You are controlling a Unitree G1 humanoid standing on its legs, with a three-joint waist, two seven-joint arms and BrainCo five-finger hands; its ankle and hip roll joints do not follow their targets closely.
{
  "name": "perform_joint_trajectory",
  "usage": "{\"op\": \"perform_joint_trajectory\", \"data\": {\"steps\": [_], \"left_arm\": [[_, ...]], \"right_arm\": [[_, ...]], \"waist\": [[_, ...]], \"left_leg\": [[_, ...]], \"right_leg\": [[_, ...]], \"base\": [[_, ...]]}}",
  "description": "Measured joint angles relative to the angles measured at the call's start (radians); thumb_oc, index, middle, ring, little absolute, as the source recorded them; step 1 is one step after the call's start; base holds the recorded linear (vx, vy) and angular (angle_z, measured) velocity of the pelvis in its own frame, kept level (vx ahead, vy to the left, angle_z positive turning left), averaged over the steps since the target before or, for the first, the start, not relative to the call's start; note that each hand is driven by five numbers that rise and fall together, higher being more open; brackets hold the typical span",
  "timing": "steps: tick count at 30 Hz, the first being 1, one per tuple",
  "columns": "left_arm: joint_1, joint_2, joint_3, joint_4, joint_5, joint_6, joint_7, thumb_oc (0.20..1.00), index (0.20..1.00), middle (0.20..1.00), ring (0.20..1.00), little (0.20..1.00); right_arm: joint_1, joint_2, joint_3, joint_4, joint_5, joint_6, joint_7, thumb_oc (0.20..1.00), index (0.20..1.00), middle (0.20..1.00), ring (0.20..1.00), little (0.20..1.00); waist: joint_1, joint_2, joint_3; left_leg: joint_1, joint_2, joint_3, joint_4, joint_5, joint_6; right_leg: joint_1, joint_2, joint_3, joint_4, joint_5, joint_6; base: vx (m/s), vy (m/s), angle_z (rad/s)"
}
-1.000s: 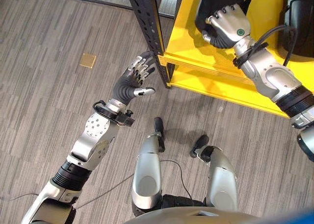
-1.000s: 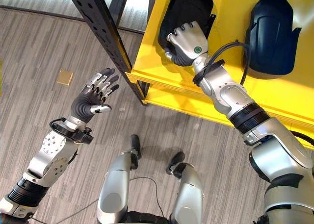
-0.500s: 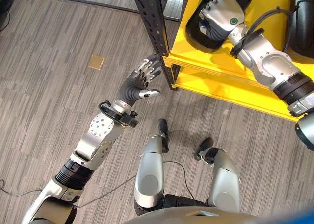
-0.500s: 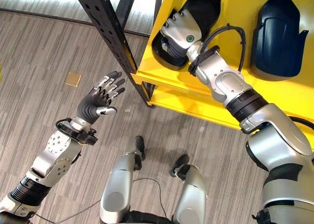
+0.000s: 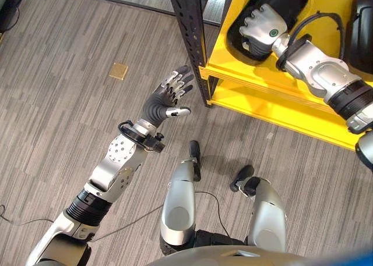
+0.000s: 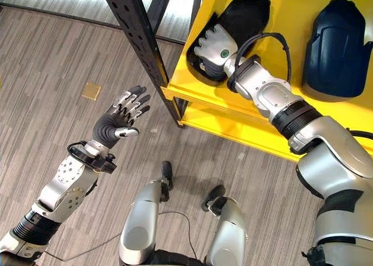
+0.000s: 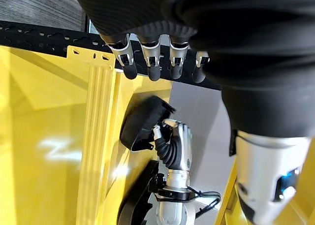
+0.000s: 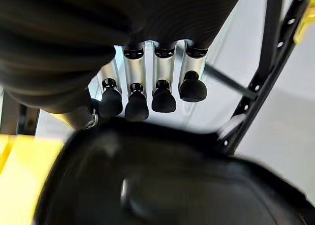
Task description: Move parts from the plastic box to the shelf.
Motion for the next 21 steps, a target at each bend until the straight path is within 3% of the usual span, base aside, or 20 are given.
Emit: {"op": "perform_joint_trajectory", "data": {"steps": [1, 2, 3, 4, 5, 6, 8, 14, 15, 19, 21], "left_arm": [[0.000, 0.002, -0.002, 0.000, 0.000, 0.000, -0.001, 1.000, 1.000, 1.000, 1.000, 1.000], [0.001, 0.003, -0.003, 0.000, 0.000, -0.003, -0.003, 1.000, 1.000, 1.000, 1.000, 1.000], [0.004, 0.003, -0.003, 0.000, 0.000, -0.010, -0.003, 1.000, 1.000, 1.000, 1.000, 1.000], [0.009, 0.003, -0.004, 0.000, 0.000, -0.019, -0.003, 1.000, 1.000, 1.000, 1.000, 1.000], [0.013, 0.003, -0.003, 0.000, 0.000, -0.021, -0.003, 1.000, 1.000, 1.000, 1.000, 1.000], [0.012, 0.003, -0.005, 0.000, 0.000, -0.021, -0.002, 1.000, 1.000, 1.000, 1.000, 1.000], [0.013, 0.002, -0.006, -0.002, 0.000, -0.025, 0.006, 1.000, 1.000, 1.000, 1.000, 1.000], [-0.011, -0.035, -0.015, -0.002, 0.009, -0.027, 0.057, 1.000, 1.000, 1.000, 1.000, 1.000], [-0.021, -0.054, -0.022, -0.002, 0.013, -0.027, 0.085, 1.000, 1.000, 1.000, 1.000, 1.000], [-0.023, -0.056, -0.025, -0.002, 0.015, -0.027, 0.099, 1.000, 1.000, 1.000, 1.000, 1.000], [-0.023, -0.079, -0.027, -0.003, 0.024, -0.036, 0.121, 1.000, 1.000, 1.000, 1.000, 1.000]], "right_arm": [[0.000, 0.000, 0.000, 0.002, 0.009, 0.006, -0.003, 0.260, 0.260, 0.260, 0.260, 0.260], [0.001, 0.000, -0.002, 0.005, 0.042, 0.018, -0.025, 0.485, 0.485, 0.485, 0.485, 0.485], [0.001, 0.000, -0.007, 0.009, 0.071, 0.028, -0.051, 0.824, 0.824, 0.824, 0.824, 0.824], [0.006, 0.000, -0.024, 0.010, 0.120, 0.043, -0.080, 0.824, 0.824, 0.824, 0.824, 0.824], [0.010, 0.003, -0.050, 0.008, 0.154, 0.055, -0.100, 1.000, 1.000, 1.000, 1.000, 1.000], [0.014, 0.004, -0.076, 0.004, 0.182, 0.062, -0.112, 1.000, 1.000, 1.000, 1.000, 1.000], [0.093, 0.014, -0.238, -0.097, 0.273, 0.072, -0.136, 1.000, 1.000, 1.000, 1.000, 1.000], [0.232, 0.081, -0.305, -0.311, 0.338, 0.100, -0.169, 1.000, 1.000, 1.000, 1.000, 1.000], [0.280, 0.128, -0.317, -0.408, 0.287, 0.079, -0.229, 1.000, 1.000, 1.000, 1.000, 1.000], [0.287, 0.131, -0.325, -0.424, 0.257, 0.062, -0.250, 1.000, 1.000, 1.000, 1.000, 1.000], [0.370, 0.167, -0.372, -0.548, 0.250, -0.014, -0.214, 1.000, 1.000, 1.000, 1.000, 1.000]], "waist": [[-0.001, 0.000, 0.000], [-0.003, 0.000, 0.000], [-0.004, 0.000, 0.000], [-0.010, 0.000, 0.000], [-0.009, 0.000, 0.000], [-0.018, 0.000, 0.000], [-0.021, 0.000, 0.000], [-0.078, 0.004, 0.000], [-0.090, 0.005, 0.000], [-0.103, 0.012, 0.001], [-0.106, 0.015, 0.001]], "left_leg": [[0.000, 0.000, 0.000, 0.000, 0.000, 0.000], [0.000, 0.000, 0.000, 0.000, 0.000, 0.000], [-0.001, 0.001, 0.000, 0.000, 0.000, 0.000], [-0.001, 0.001, 0.001, 0.000, 0.000, 0.000], [-0.001, 0.001, 0.001, 0.000, 0.000, 0.000], [-0.001, 0.001, 0.003, 0.000, 0.000, 0.000], [-0.004, 0.001, 0.005, -0.001, 0.000, 0.001], [-0.005, 0.009, 0.015, -0.003, -0.001, 0.001], [-0.006, 0.013, 0.028, -0.007, -0.001, 0.000], [-0.003, 0.013, 0.033, -0.018, 0.001, -0.002], [-0.002, 0.007, 0.045, -0.025, 0.001, -0.002]], "right_leg": [[0.000, 0.000, 0.000, 0.000, 0.000, 0.000], [0.000, 0.001, 0.000, -0.001, 0.000, 0.000], [0.000, 0.001, 0.000, -0.002, 0.000, 0.000], [-0.001, 0.002, 0.000, -0.003, 0.000, 0.000], [-0.001, 0.001, 0.000, -0.003, 0.000, 0.000], [-0.002, 0.002, 0.002, -0.004, 0.000, 0.000], [-0.005, 0.003, 0.003, -0.006, 0.001, 0.001], [-0.013, 0.015, 0.013, -0.017, 0.004, 0.000], [-0.025, 0.020, 0.024, -0.019, 0.005, 0.000], [-0.031, 0.022, 0.028, -0.021, 0.005, -0.002], [-0.041, 0.019, 0.039, -0.020, 0.006, 0.000]], "base": [[0.00, 0.000, 0.00], [0.00, 0.000, 0.00], [0.00, 0.000, 0.00], [-0.03, 0.038, -0.01], [-0.03, 0.038, -0.02], [-0.04, 0.045, -0.02], [-0.03, 0.032, -0.03], [-0.02, 0.051, -0.08], [-0.01, 0.028, -0.19], [-0.02, 0.058, -0.06], [-0.02, -0.003, -0.10]]}}
